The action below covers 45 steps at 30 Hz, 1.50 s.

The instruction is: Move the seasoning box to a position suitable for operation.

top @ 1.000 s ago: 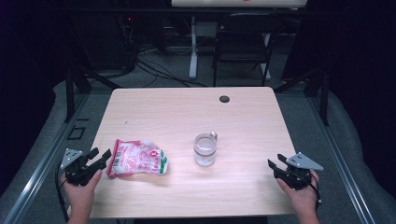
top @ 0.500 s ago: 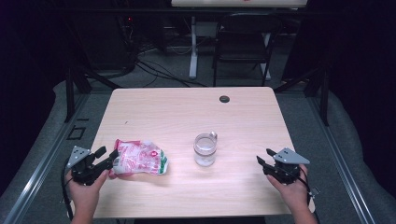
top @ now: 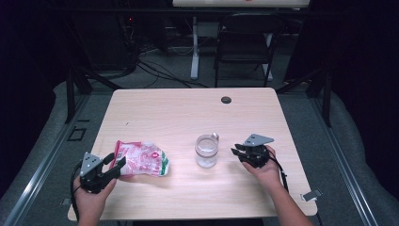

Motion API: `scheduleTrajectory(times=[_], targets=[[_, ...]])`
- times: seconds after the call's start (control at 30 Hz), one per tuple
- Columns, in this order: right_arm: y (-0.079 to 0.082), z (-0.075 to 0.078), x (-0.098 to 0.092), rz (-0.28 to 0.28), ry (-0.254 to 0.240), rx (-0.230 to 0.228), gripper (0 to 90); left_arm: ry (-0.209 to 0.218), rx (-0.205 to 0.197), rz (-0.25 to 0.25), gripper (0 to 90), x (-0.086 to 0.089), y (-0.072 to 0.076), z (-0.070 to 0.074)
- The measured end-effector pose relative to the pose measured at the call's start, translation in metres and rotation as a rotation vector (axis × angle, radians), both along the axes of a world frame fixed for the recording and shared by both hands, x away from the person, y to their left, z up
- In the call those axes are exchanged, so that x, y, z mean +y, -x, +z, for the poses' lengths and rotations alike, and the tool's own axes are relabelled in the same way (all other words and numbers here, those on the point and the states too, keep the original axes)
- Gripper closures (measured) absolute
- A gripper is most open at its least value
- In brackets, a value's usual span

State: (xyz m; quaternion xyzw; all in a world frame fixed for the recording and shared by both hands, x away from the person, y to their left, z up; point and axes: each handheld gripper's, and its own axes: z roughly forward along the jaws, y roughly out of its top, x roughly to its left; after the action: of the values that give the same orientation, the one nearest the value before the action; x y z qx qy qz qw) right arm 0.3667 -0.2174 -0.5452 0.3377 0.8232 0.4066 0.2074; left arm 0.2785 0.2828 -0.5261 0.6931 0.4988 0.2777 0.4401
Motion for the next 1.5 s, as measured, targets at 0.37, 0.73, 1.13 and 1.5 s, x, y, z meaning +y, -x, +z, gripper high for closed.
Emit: scheduleTrajectory(times=[0.37,0.73,1.13,1.5], targets=[[-0.034,-0.008,0.029,0.064,-0.037,-0.012,73.5,-0.021,0.005,0.232,49.5,0.052,0.046,-0.008],[-0.055,-0.017,0.045,0.09,-0.021,0.016,77.8,0.057,0.03,0.412,49.5,0.092,0.082,-0.015],[-0.055,-0.019,0.048,0.086,0.003,0.036,86.4,0.053,0.062,0.341,53.1,0.08,0.076,-0.015],[-0.027,-0.016,0.039,0.015,0.032,0.039,85.6,0.054,0.036,0.21,55.7,0.055,0.05,-0.01]])
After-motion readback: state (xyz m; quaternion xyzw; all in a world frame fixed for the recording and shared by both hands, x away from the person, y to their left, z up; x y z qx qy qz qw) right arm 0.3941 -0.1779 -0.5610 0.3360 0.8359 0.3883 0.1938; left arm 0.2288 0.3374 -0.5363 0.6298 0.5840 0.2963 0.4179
